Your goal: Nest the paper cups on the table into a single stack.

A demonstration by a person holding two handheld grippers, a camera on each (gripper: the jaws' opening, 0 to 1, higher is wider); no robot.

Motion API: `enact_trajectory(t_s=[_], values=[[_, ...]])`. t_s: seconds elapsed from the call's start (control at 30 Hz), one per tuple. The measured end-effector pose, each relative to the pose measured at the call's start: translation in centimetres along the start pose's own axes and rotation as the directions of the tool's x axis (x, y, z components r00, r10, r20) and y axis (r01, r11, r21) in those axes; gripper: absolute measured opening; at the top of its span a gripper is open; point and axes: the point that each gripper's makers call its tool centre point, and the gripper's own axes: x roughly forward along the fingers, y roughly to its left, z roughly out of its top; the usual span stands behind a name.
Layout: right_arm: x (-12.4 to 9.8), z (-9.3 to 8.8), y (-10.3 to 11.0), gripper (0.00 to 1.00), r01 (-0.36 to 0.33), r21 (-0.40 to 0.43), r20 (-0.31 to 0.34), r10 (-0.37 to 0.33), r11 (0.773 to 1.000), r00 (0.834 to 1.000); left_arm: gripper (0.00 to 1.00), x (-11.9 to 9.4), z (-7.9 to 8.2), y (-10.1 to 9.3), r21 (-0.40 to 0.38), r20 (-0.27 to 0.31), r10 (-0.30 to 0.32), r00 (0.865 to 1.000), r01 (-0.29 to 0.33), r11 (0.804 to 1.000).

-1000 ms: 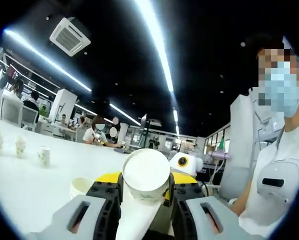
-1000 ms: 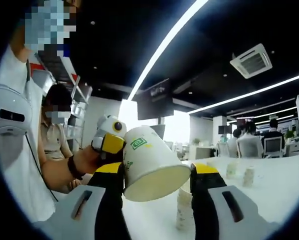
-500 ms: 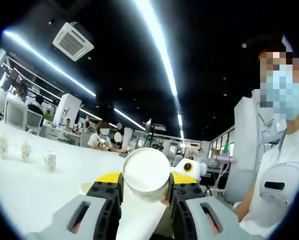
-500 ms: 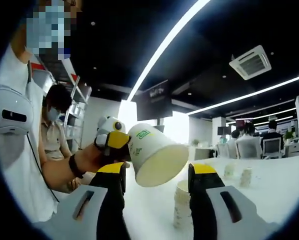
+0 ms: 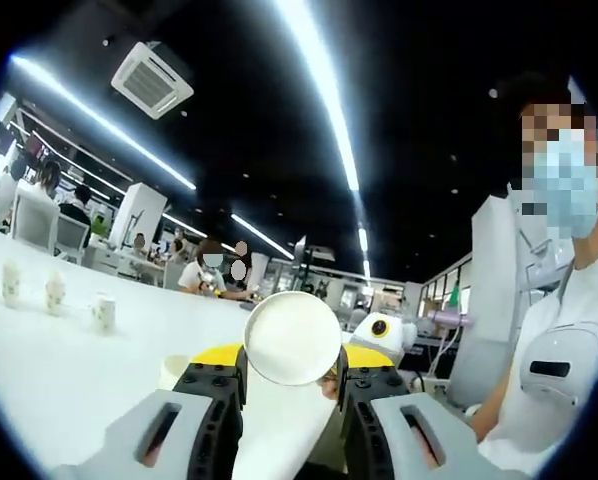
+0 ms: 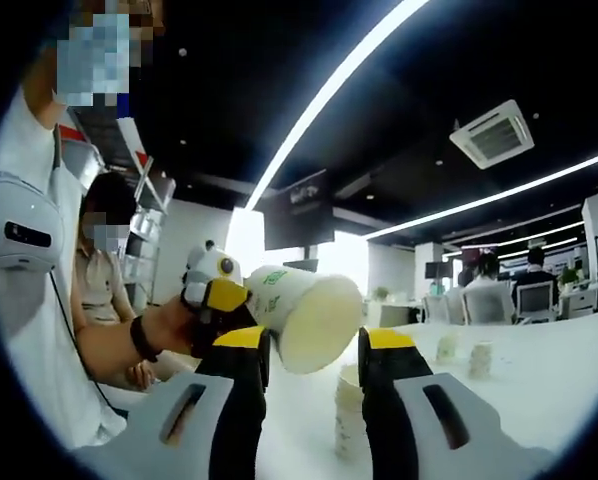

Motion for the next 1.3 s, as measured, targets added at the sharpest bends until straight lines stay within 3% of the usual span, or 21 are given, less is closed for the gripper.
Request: enact_trajectory(t_s=[0.17,0.33,0.47,0.67,0.8,0.93,1.3], values=[[0.3,1.0,-0.1,0.37,0.002,-0.017,0.018,-0.001,1.000,1.000,0.38,0.2,-0.9,-0.2,0.018,-0.032,0.003,0.999,-0.002,1.000],[0.3,0.8,0.2,0.35,-0.008,-0.009,0.011,0.008,1.000,1.000,0.38,-0.5,0.7,0.5,0.022,0.019,0.028,0.999,-0.028,0.999],[0.3,0.0,0.8,0.20,-0.028,0.017,0.010,0.028,0.999,1.000,0.38,-0.9,1.3,1.1,0.018,0.043,0.042,0.998,-0.042,0.999],[0.7,-0.5,1.0,0.18,-0.037,0.036,0.008,0.036,0.999,0.999,0.38,-1.0,1.3,0.9,0.013,0.048,0.039,0.998,-0.039,0.999],[0.8,-0.5,1.2,0.17,-0.041,0.035,0.006,0.041,0.999,0.999,0.38,-0.8,1.0,0.7,0.013,0.043,0.033,0.999,-0.033,0.999],[0.7,0.1,1.2,0.06,-0.039,-0.001,0.022,0.039,0.999,0.999,0.37,-0.8,0.1,0.7,0.035,0.009,0.043,0.999,-0.043,0.998],[0.5,1.7,0.7,0.07,-0.018,-0.031,0.058,0.019,0.999,0.998,0.37,-0.5,-1.1,0.5,0.038,-0.029,0.037,0.999,-0.036,0.999]])
